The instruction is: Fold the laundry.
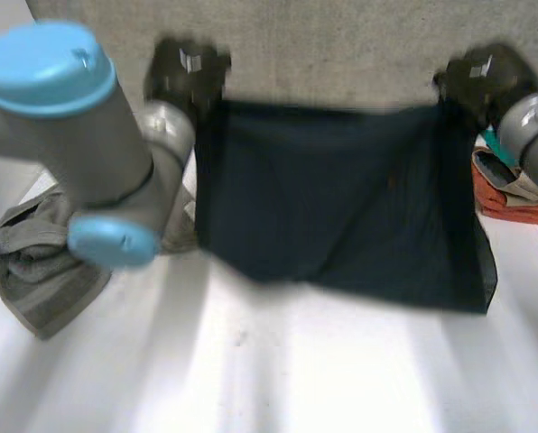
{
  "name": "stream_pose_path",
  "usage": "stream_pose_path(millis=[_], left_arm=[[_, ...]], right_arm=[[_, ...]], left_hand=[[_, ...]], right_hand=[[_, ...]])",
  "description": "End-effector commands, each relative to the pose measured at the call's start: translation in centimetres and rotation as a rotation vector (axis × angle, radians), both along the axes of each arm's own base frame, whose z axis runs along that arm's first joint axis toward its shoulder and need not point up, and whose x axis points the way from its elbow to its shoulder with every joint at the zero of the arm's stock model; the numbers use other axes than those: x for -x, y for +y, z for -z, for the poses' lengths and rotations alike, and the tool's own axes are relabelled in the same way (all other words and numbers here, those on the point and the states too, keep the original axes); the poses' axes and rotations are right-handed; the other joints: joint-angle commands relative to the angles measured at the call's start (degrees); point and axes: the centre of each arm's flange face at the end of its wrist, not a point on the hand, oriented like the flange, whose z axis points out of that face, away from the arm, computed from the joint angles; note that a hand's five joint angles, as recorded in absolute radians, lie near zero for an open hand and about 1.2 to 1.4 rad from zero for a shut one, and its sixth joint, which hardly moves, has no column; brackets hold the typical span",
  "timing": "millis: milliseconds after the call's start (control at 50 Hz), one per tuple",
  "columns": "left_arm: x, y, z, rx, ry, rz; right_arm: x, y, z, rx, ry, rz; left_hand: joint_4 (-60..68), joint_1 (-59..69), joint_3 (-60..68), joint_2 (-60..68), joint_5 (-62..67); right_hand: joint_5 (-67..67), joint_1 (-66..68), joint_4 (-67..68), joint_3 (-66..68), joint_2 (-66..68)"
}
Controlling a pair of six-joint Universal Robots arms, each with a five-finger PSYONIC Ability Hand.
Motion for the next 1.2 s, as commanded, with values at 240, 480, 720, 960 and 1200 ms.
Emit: stream_pose_path(millis=[240, 480, 720, 960, 1200], left_arm=[[-0.6, -0.3, -11.7, 0.482, 0.279, -0.010], [-1.2, 2.2, 6.8, -0.031, -0.006, 0.032], [-3.0, 7.1, 18.4, -0.373, -0.245, 0.047], [-6.1, 14.8, 13.4, -0.426, -0.307, 0.108], [-8.2, 21.4, 12.3, -0.599, -0.494, 0.209]], right_arm=[[-1.7, -1.7, -11.3, 0.669, -0.384, -0.087], [-2.7, -2.1, 6.4, -0.040, -0.183, -0.073], [-1.4, 3.2, 17.7, -0.443, 0.149, -0.046], [0.9, 10.4, 14.7, -0.583, 0.206, -0.045], [3.7, 16.3, 13.2, -0.691, 0.437, -0.096]], left_hand=[[11.2, 15.2, 11.6, 11.3, 12.3], [11.2, 15.2, 11.6, 11.3, 12.3], [11.2, 15.2, 11.6, 11.3, 12.3], [11.2, 15.2, 11.6, 11.3, 12.3], [-16.1, -12.1, -15.7, -16.0, -15.0]], right_hand=[[13.0, 16.3, 11.2, 11.0, 13.1], [13.0, 16.3, 11.2, 11.0, 13.1], [13.0, 16.3, 11.2, 11.0, 13.1], [13.0, 16.3, 11.2, 11.0, 13.1], [13.0, 16.3, 11.2, 11.0, 13.1]])
